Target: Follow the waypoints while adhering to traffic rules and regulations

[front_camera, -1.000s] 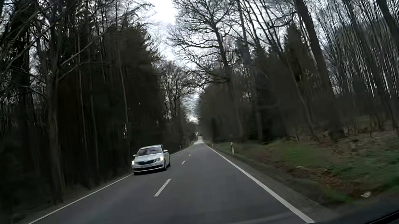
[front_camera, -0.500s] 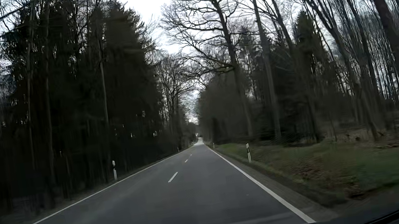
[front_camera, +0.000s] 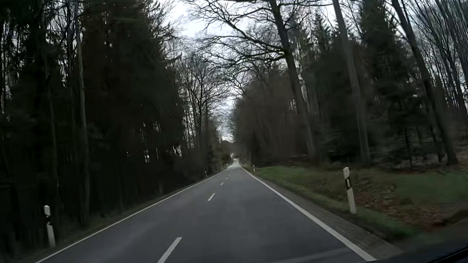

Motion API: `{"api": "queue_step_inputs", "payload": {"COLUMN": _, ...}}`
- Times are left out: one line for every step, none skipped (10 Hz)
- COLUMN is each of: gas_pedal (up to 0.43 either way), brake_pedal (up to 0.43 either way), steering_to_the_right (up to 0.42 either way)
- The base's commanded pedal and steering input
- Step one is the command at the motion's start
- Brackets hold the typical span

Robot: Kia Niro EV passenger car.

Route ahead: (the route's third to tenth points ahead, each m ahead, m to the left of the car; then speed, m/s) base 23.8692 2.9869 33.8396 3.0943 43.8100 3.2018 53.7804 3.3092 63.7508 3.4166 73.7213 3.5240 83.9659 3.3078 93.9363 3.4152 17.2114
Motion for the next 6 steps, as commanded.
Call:
{"api": "queue_step_inputs", "payload": {"gas_pedal": 0.24, "brake_pedal": 0.0, "steering_to_the_right": -0.003}}
{"api": "queue_step_inputs", "payload": {"gas_pedal": 0.24, "brake_pedal": 0.0, "steering_to_the_right": -0.001}}
{"api": "queue_step_inputs", "payload": {"gas_pedal": 0.24, "brake_pedal": 0.0, "steering_to_the_right": 0.0}}
{"api": "queue_step_inputs", "payload": {"gas_pedal": 0.24, "brake_pedal": 0.0, "steering_to_the_right": 0.0}}
{"api": "queue_step_inputs", "payload": {"gas_pedal": 0.24, "brake_pedal": 0.0, "steering_to_the_right": 0.0}}
{"api": "queue_step_inputs", "payload": {"gas_pedal": 0.24, "brake_pedal": 0.0, "steering_to_the_right": -0.001}}
